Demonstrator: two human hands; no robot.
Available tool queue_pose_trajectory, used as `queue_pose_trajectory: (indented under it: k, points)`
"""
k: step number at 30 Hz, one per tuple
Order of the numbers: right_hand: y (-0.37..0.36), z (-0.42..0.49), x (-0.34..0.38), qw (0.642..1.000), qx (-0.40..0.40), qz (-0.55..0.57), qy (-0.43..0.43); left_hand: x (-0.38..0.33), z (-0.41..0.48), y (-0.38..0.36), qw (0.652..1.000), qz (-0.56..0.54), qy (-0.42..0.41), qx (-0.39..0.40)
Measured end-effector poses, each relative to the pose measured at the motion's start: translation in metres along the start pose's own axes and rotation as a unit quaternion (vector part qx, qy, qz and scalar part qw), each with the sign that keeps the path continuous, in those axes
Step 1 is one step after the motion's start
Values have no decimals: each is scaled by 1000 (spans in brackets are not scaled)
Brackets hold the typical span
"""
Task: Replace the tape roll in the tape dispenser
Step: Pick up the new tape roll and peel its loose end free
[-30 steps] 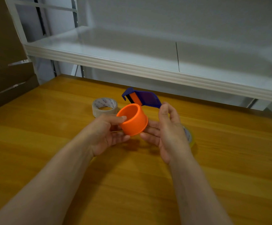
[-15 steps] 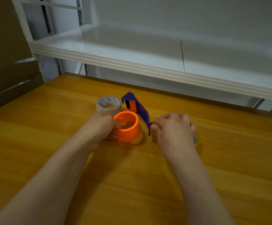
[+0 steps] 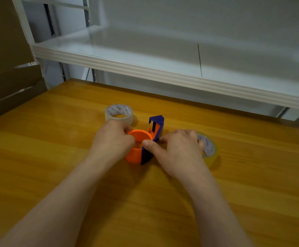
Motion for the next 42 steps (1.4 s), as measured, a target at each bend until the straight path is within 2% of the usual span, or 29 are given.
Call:
queue_pose_trajectory:
  k: [4, 12, 15, 18, 21, 23, 25, 31, 36, 39, 42]
  points:
    - [0, -1, 1, 1000, 7, 25, 9, 2, 4, 3, 1000, 20, -7, -19]
    - [1, -3, -1, 998, 24, 61, 12, 11, 9, 22, 984, 84, -26, -152]
    - [-1, -3, -1, 997, 22, 70, 18, -14, -12, 19, 971, 48, -132, -192]
    - [0, -4, -2, 995, 17, 89, 30, -40, -35, 3, 957, 21, -244, -158]
    - [11, -1, -18, 992, -23, 124, 20, -50, -46, -11, 945, 37, -294, -141]
    - [23, 0, -41, 988, -73, 137, -4, -48, -46, -10, 947, 31, -288, -139]
    - [30, -3, -63, 986, -83, 140, -21, -45, -46, -5, 950, 16, -276, -143]
    - [27, -26, -91, 989, 46, 114, -80, -47, -50, -2, 949, -15, -281, -142]
    - [24, -25, -78, 993, 80, 27, -86, -49, -55, -2, 944, -34, -298, -136]
    - [23, -21, -74, 994, 72, 3, -77, -49, -56, 3, 945, -47, -290, -144]
    - [30, -15, -74, 997, 19, 12, -74, -47, -55, 8, 945, -77, -278, -152]
Point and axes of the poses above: each hand's wrist, its own z-axis towards the middle knuckle, its own y-axis out of the back of the hand, x = y × z, the point moved 8 cm from there along z, towards the middle knuckle, and after that the axes turned 13 degrees about y, right-handed, at the moved point
